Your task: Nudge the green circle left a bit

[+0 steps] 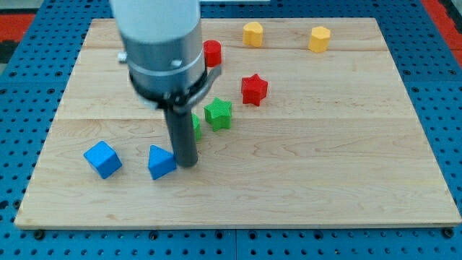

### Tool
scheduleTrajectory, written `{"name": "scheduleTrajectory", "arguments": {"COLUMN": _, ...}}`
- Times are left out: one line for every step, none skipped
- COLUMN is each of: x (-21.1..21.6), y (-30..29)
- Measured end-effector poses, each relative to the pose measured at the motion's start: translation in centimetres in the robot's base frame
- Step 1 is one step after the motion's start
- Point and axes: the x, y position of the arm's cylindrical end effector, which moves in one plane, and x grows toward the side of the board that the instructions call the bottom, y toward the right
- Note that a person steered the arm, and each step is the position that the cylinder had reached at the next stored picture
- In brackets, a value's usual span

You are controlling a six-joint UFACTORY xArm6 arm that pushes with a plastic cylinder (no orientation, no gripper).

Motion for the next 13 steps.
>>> {"name": "scheduleTrajectory", "arguments": {"x": 4.9, "y": 2.1}}
{"name": "scheduleTrajectory", "arguments": {"x": 4.9, "y": 2.2}}
{"name": "scheduleTrajectory", "arguments": {"x": 4.6, "y": 6.0}}
{"name": "scheduleTrajectory", "arguments": {"x": 3.5, "y": 10.2}}
{"name": "scheduleTrajectory", "arguments": {"x": 1.7, "y": 10.8}}
{"name": "scheduleTrajectory", "arguments": {"x": 0.4, "y": 17.7}}
{"name": "scheduleTrajectory", "arguments": {"x": -1.5, "y": 23.9}}
{"name": "scheduleTrajectory", "arguments": {"x": -3.1, "y": 25.8}}
{"name": "scheduleTrajectory", "arguments": {"x": -3.6, "y": 26.6}}
{"name": "scheduleTrajectory", "arguments": {"x": -3.6, "y": 26.7}}
{"name": "scheduleTrajectory", "arguments": {"x": -3.6, "y": 26.7}}
{"name": "scheduleTrajectory", "arguments": {"x": -3.2, "y": 24.4}}
{"name": "scheduleTrajectory", "arguments": {"x": -3.1, "y": 20.8}}
